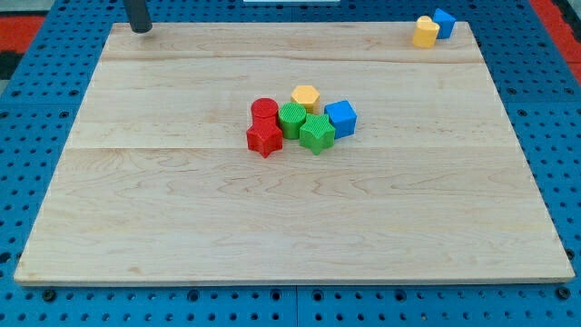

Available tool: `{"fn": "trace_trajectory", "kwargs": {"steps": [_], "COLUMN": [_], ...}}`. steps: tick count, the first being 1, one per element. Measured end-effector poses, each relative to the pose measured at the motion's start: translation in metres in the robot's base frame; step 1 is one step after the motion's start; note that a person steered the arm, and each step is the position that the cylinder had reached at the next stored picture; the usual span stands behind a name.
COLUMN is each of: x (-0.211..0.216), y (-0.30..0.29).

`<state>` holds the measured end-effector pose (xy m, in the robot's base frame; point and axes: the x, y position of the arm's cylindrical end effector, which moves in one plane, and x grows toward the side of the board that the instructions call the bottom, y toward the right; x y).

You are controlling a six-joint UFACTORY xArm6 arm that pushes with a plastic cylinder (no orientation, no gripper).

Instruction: Nudge the blue cube up a bit

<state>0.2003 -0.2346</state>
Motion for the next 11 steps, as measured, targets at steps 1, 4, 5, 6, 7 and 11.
{"fn": "trace_trajectory", "kwargs": {"steps": [1,4,5,6,7,11], "x": [0.001,0.013,0.015,0.029,0.057,0.273], "y": [0.000,0.007,0.051,0.113,0.199,0.370]}}
